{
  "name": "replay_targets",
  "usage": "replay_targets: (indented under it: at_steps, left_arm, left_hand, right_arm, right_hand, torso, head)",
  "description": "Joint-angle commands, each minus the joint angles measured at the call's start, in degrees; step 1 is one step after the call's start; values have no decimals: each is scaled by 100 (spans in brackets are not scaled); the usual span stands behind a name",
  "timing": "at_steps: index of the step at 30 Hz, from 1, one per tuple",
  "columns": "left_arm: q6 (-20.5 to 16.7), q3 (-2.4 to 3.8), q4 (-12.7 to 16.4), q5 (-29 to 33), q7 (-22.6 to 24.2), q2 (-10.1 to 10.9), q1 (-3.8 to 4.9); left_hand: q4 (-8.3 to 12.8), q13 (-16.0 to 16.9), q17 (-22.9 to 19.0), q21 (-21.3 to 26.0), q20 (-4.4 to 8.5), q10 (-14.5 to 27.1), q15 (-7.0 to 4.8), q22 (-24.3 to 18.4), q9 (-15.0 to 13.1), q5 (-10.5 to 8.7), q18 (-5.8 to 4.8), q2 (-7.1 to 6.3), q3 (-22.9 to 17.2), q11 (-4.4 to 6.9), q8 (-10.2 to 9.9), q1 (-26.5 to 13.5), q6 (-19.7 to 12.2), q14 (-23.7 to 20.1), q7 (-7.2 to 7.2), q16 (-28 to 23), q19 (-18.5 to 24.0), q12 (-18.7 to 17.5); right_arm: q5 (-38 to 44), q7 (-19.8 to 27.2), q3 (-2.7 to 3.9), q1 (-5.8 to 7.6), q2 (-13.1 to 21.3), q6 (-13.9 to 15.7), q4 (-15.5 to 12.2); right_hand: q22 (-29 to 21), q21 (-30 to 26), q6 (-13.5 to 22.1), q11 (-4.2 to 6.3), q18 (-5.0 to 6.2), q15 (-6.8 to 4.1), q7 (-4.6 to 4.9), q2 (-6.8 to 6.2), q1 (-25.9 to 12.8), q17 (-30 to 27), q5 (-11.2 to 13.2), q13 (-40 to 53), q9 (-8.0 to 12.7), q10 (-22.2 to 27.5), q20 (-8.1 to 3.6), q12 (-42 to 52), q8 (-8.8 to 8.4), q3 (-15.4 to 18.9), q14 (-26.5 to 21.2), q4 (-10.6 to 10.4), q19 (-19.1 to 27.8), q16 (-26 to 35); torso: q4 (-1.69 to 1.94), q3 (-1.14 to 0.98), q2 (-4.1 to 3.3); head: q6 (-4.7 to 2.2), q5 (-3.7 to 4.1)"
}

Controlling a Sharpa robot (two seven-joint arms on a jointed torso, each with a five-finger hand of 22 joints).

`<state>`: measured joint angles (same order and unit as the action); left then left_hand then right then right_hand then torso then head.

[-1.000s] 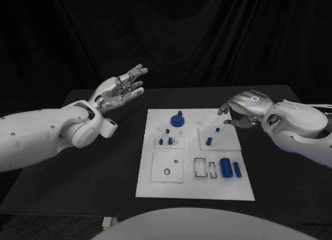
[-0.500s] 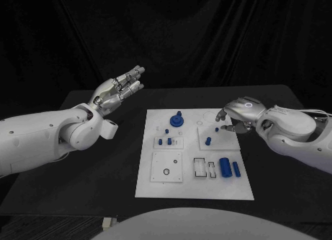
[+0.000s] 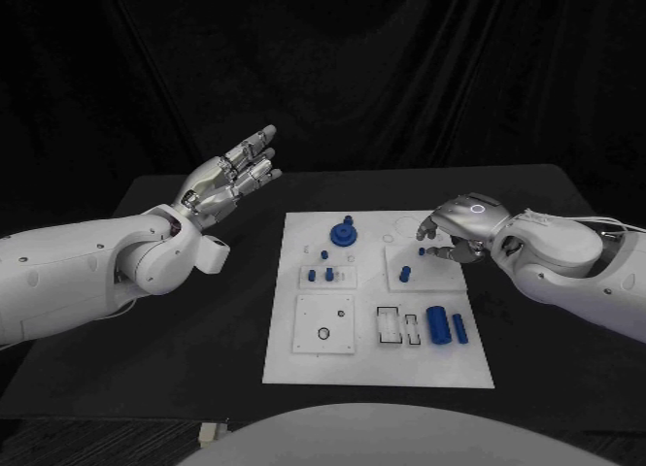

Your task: Assemble the parts on the task board

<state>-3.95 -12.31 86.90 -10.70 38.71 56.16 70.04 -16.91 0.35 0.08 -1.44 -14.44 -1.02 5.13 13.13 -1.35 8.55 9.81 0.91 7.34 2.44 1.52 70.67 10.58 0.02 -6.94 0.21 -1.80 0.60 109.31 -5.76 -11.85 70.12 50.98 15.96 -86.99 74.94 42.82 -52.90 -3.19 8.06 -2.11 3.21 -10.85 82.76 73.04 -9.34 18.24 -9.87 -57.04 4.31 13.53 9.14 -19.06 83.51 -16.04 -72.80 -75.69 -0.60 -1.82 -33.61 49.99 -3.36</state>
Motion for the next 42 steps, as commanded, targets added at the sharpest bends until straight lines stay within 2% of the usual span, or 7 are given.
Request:
replay_targets:
  at_steps: [1, 6, 10, 12, 15, 24, 42]
  left_arm:
    - [50, 7, 5, 84, 652, -13, -16]
    - [-10, 7, 6, 84, 690, -13, -28]
    - [-27, 7, 9, 83, 696, -12, -34]
    - [-17, 7, 9, 83, 694, -14, -36]
    - [-3, 7, 8, 83, 697, -18, -39]
    - [16, 7, 8, 83, 698, -29, -47]
    - [99, 7, 15, 83, 619, -29, -53]
  left_hand:
    - [-7, -13, -8, 1, -15, 19, 45, -41, 38, -182, 43, -95, 27, -9, -59, -196, -406, -2, -232, -21, -1, -38]
    - [-6, -25, -8, 47, 25, 68, 0, -440, 58, -258, 34, -112, -30, 69, -78, -330, -610, -2, -325, -21, 71, -50]
    - [-7, -35, -8, 81, 168, 102, -224, -775, 52, -245, 30, -143, -71, 198, -71, -378, -582, -2, -206, -21, 137, -60]
    - [-8, -35, -8, 89, 397, 102, -323, -858, 49, -274, 47, -152, -76, 194, -69, -436, -566, -2, -195, -21, 149, -60]
    - [-10, -35, -8, 94, 469, 102, -345, -907, 50, -359, 45, -164, -66, 216, -70, -530, -568, -2, -212, -21, 154, -60]
    - [-2, -35, -8, 112, 1125, 102, -679, -1081, 48, -545, -82, -29, -55, 335, -67, -810, -559, -2, 271, -21, 167, -60]
    - [3, -35, -8, 120, 1042, 102, -455, -1148, 23, -466, -234, 4, -67, 242, -42, -736, -363, -2, 424, -21, 170, -60]
  right_arm:
    - [7, 41, 4, -24, -29, 54, 41]
    - [7, 65, 4, -41, -79, 49, 100]
    - [7, 78, 4, -54, -110, 40, 137]
    - [7, 82, 4, -60, -124, 34, 155]
    - [7, 86, 4, -65, -137, 27, 172]
    - [7, 109, 4, -85, -180, 11, 229]
    - [7, 167, 4, -119, -251, 8, 323]
  right_hand:
    - [118, 20, -11, 5, -24, 13, 23, 1, 60, 9, -35, -10, 6, -39, 7, 39, -20, -27, 41, 0, -39, -21]
    - [129, 30, -25, 6, -26, 13, 36, 2, 68, 3, -42, -25, 6, -66, 7, 42, -19, -48, 40, 2, -49, -16]
    - [136, 33, -41, 9, -26, 12, 43, 2, 77, 5, -44, -35, 4, -85, 7, 43, -15, -63, 42, 6, -55, -18]
    - [142, 35, -62, 11, -26, 11, 49, 2, 83, 3, -47, -47, 1, -97, 7, 41, -8, -77, 43, 8, -59, -17]
    - [149, 38, -79, 13, -27, 9, 58, 5, 93, 7, -55, -59, -1, -107, 6, 38, -3, -94, 45, 12, -64, -21]
    - [162, 43, -113, 18, -27, 5, 80, 4, 110, 7, -81, -84, -7, -127, 3, 30, 6, -125, 47, 20, -72, -21]
    - [196, 40, -259, 43, -27, -11, 154, -12, 136, 3, -100, -156, -45, -158, -8, -1, 67, -185, 47, 42, -86, -17]
  torso:
    - [2, 1, 2]
    - [3, -1, 1]
    - [4, 0, 0]
    - [4, 0, 1]
    - [4, 0, 0]
    - [0, 1, 3]
    - [0, 1, 3]
  head:
    - [1, -1]
    - [1, -1]
    - [1, 3]
    - [1, 3]
    - [1, 7]
    - [1, 3]
    - [1, -2]
